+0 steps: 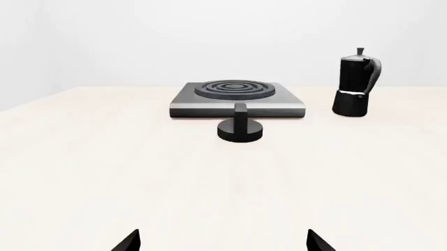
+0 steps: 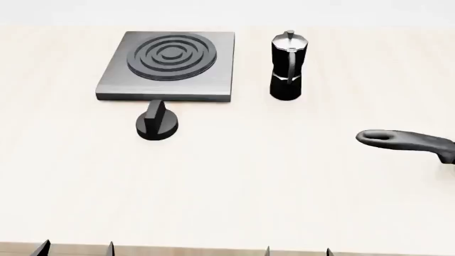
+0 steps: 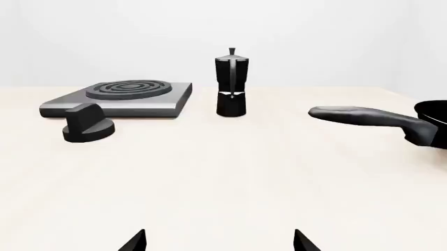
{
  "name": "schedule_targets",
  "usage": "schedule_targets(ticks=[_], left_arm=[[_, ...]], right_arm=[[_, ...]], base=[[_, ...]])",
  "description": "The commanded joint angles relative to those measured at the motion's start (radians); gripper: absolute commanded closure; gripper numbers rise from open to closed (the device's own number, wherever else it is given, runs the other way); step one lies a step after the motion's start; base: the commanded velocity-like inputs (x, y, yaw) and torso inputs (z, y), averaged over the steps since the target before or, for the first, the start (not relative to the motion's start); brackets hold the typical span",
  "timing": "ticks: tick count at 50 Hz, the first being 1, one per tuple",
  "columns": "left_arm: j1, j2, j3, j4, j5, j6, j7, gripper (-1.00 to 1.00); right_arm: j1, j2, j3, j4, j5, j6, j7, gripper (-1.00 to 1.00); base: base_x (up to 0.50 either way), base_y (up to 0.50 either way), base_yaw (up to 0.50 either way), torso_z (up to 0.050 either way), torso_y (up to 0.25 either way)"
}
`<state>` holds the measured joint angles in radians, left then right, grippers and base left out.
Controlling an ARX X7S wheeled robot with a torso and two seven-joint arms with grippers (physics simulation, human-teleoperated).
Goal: Put the moka pot on the stove.
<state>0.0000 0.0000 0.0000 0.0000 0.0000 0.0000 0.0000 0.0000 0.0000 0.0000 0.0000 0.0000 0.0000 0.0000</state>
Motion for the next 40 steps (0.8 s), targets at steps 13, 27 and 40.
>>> schedule_targets(ticks=[13,27,40], left_arm=[[0.003,-0.043,0.061,0.016,-0.060,0.006,-0.039,-1.00],[0.008,-0.036,0.057,0.010,-0.059,0.003,-0.020,-1.00],[0.007,-0.060,0.082,0.019,-0.089,-0.002,-0.049,-1.00]], right_arm=[[0.015,0.043,-0.070,0.038,0.035,-0.016,0.049,-1.00],[0.013,0.031,-0.055,0.035,0.023,-0.019,0.039,-1.00],[0.008,0.057,-0.089,0.024,0.049,-0.019,0.069,-1.00]], base=[[0.00,0.00,0.00,0.000,0.000],[0.00,0.00,0.00,0.000,0.000],[0.00,0.00,0.00,0.000,0.000]])
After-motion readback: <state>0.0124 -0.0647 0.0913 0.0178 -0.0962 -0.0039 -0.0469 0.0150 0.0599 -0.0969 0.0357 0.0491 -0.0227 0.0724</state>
